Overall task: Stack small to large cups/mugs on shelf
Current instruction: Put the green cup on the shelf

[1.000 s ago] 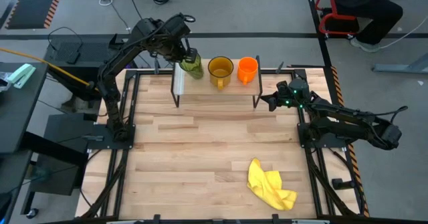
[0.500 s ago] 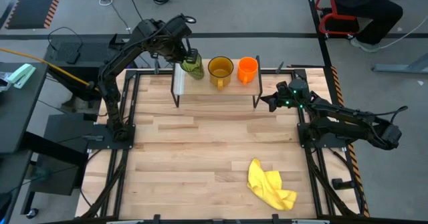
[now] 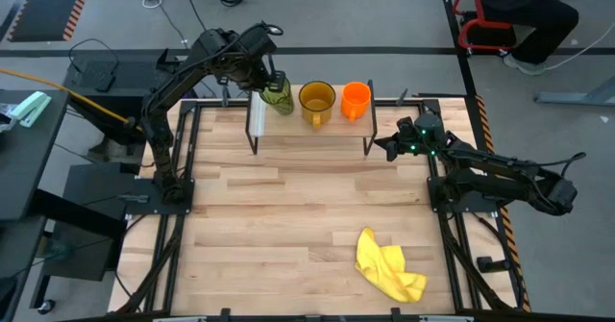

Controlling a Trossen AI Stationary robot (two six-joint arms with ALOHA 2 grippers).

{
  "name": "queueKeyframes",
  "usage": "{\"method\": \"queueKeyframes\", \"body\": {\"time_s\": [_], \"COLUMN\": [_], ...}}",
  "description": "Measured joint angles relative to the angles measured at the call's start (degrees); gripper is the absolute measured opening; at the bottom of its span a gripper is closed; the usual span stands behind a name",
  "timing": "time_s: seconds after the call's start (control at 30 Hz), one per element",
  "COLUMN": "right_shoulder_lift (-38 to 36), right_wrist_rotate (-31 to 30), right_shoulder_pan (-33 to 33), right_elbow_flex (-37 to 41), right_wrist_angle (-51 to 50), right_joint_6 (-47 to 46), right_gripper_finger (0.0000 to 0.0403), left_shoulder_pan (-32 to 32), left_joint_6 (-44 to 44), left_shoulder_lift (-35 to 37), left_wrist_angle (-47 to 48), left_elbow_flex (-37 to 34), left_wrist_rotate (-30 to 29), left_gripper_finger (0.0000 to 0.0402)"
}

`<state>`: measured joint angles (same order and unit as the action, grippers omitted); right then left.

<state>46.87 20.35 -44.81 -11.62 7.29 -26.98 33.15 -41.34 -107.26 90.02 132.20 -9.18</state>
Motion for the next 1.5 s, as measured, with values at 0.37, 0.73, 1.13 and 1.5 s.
{"method": "queueKeyframes", "body": {"time_s": [0.37, 0.73, 1.13, 1.5], "right_shoulder_lift": [0.0, 0.0, 0.0, 0.0], "right_wrist_rotate": [0.68, 0.75, 0.75, 1.23], "right_shoulder_pan": [0.02, 0.02, 0.02, 0.02], "right_elbow_flex": [0.0, 0.0, 0.0, 0.0], "right_wrist_angle": [-0.01, -0.33, -0.33, -0.39], "right_joint_6": [0.17, 1.15, 1.25, 1.22], "right_gripper_finger": [0.0, 0.0, 0.0002, 0.0003], "left_shoulder_pan": [-0.57, 0.19, 0.02, 0.02], "left_joint_6": [-0.76, 0.04, 0.19, 0.19], "left_shoulder_lift": [0.0, 1.44, 3.48, 3.47], "left_wrist_angle": [-0.28, 0.59, 0.11, 0.02], "left_elbow_flex": [-3.36, -4.36, -4.37, -4.37], "left_wrist_rotate": [-0.59, 0.69, -0.69, 1.08], "left_gripper_finger": [0.0012, 0.0012, 0.0023, 0.002]}}
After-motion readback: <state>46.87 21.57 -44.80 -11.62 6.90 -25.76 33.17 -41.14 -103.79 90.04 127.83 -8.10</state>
